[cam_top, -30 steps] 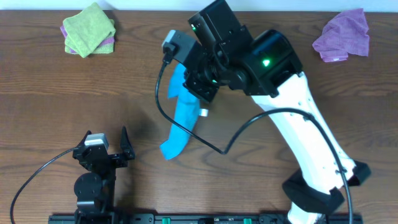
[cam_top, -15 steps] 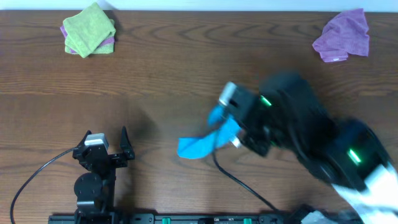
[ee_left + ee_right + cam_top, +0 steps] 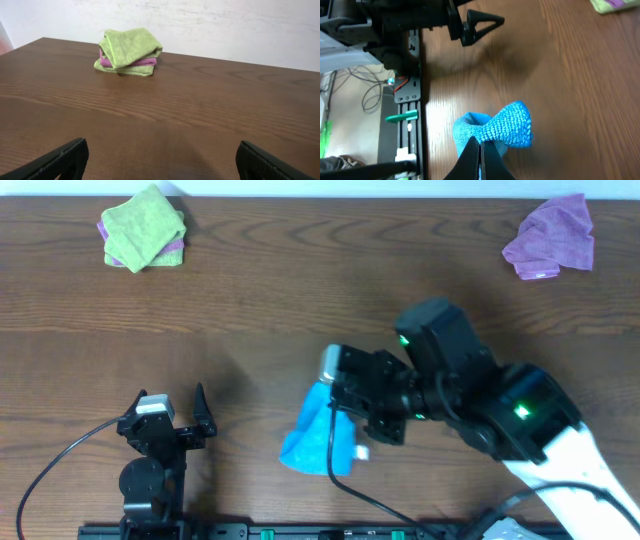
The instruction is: Fold the cloth
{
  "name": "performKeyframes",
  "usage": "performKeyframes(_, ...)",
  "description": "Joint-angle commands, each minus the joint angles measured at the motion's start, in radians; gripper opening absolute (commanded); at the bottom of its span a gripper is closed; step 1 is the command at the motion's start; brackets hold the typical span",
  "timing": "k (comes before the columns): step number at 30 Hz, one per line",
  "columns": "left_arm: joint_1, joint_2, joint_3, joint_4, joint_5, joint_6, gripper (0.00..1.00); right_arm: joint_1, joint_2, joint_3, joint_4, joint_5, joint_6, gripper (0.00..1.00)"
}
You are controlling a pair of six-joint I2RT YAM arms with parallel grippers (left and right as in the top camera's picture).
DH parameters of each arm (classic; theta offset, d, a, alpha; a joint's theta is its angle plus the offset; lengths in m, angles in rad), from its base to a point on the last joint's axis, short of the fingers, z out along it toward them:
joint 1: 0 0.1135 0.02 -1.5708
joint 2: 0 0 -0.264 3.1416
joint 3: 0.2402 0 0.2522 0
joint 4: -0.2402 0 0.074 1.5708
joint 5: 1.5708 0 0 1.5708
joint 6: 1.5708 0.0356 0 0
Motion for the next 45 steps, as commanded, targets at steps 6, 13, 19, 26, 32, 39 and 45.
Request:
performKeyframes(6, 0.006, -0.006, -0.031, -0.014, 0.000, 0.006, 0.96, -0.028, 0.154, 0.005, 0.103, -0.020, -0.074, 0.01)
performKeyframes(13, 0.006, -0.006, -0.031, -0.014, 0.000, 0.006, 0.95, -0.108, 0.309, 0.006, 0.171, -0.019, -0.069, 0.01)
performKeyframes(19, 0.006, -0.006, -0.031, -0.014, 0.000, 0.006, 0.95, -0.187, 0.408, 0.006, 0.203, 0.152, -0.025, 0.01)
performKeyframes(26, 0.006, -0.006, -0.031, -0.014, 0.000, 0.006, 0.95, -0.281, 0.478, 0.006, 0.198, 0.308, -0.002, 0.01)
performKeyframes(32, 0.006, -0.006, -0.031, -0.014, 0.000, 0.006, 0.95, -0.344, 0.477, 0.007, 0.143, 0.607, 0.010, 0.01)
performKeyframes(39, 0.006, -0.006, -0.031, -0.014, 0.000, 0.006, 0.95, -0.398, 0.477, 0.007, 0.030, 0.772, 0.009, 0.72)
performKeyframes(45, 0.006, -0.006, -0.031, -0.014, 0.000, 0.006, 0.96, -0.361, 0.477, 0.007, 0.048, 0.474, 0.007, 0.77)
